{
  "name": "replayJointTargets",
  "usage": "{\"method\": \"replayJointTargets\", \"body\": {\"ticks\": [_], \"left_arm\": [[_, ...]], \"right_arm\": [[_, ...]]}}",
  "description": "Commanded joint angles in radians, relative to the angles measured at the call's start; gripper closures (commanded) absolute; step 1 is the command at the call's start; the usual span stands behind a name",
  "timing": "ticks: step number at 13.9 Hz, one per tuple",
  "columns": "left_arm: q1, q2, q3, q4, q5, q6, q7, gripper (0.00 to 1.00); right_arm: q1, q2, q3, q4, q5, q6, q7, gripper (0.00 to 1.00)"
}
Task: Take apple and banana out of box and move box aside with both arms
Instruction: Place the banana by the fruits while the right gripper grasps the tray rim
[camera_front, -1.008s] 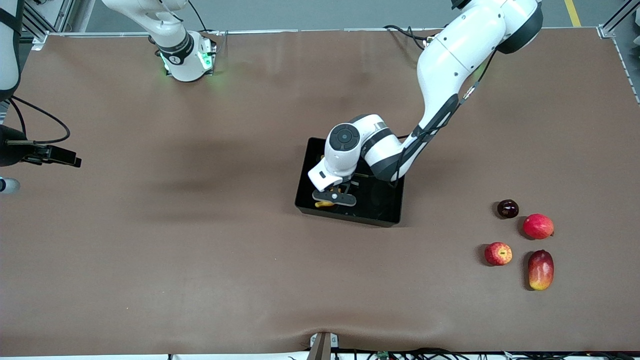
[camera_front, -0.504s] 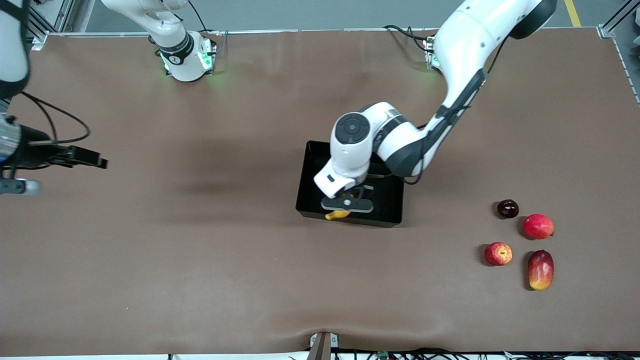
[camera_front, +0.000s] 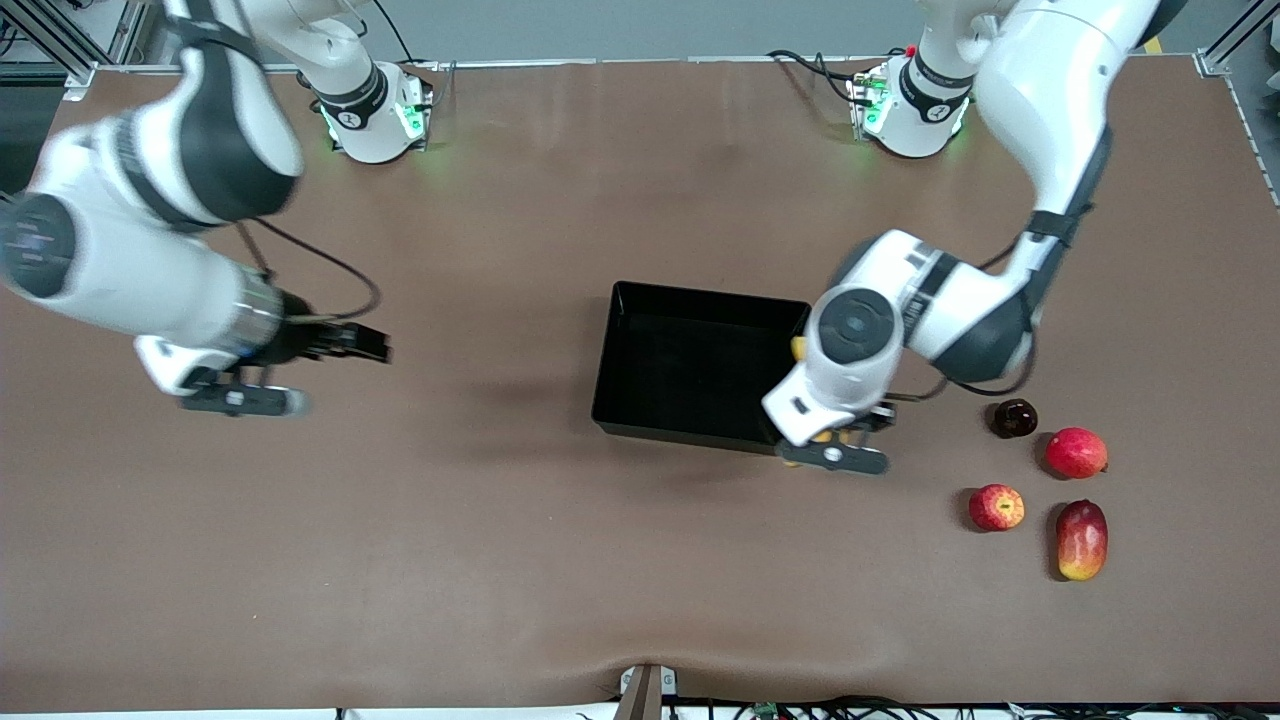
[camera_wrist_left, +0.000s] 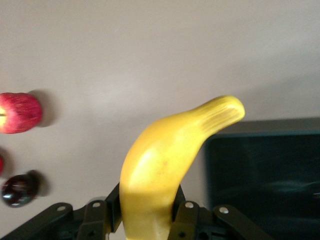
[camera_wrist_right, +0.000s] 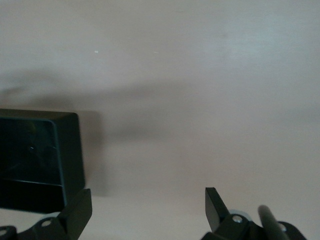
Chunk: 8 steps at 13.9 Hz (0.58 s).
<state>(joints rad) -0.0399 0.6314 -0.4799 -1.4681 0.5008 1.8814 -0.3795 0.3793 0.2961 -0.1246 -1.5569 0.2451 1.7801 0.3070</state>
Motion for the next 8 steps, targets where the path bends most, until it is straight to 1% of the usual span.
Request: {"method": "replayJointTargets", "body": {"ticks": [1, 3, 5, 6, 8], "left_arm": [[0.084, -0.022, -0.008, -0.081, 0.108, 0.011, 0.111, 1.0], [0.148, -0.007, -0.008, -0.148, 0.192, 0.115, 0.114, 1.0], [0.201, 0.013, -0.006, -0.208, 0.214, 0.246, 0.139, 1.0], [0.221, 0.03, -0.006, -0.216, 0.238, 0.29, 0.175, 1.0], [0.247, 0.066, -0.003, -0.21, 0.283, 0.335, 0.331, 1.0]], "right_arm": [[0.113, 0.069, -0.01, 0.014, 0.023, 0.091, 0.131, 0.0], [0.2, 0.13, -0.01, 0.014, 0.022, 0.183, 0.223, 0.0], [0.259, 0.187, -0.012, 0.015, 0.016, 0.257, 0.277, 0.0], [0.282, 0.219, -0.01, 0.017, 0.016, 0.289, 0.297, 0.0], [0.325, 0.273, -0.01, 0.017, 0.016, 0.363, 0.339, 0.0]]}}
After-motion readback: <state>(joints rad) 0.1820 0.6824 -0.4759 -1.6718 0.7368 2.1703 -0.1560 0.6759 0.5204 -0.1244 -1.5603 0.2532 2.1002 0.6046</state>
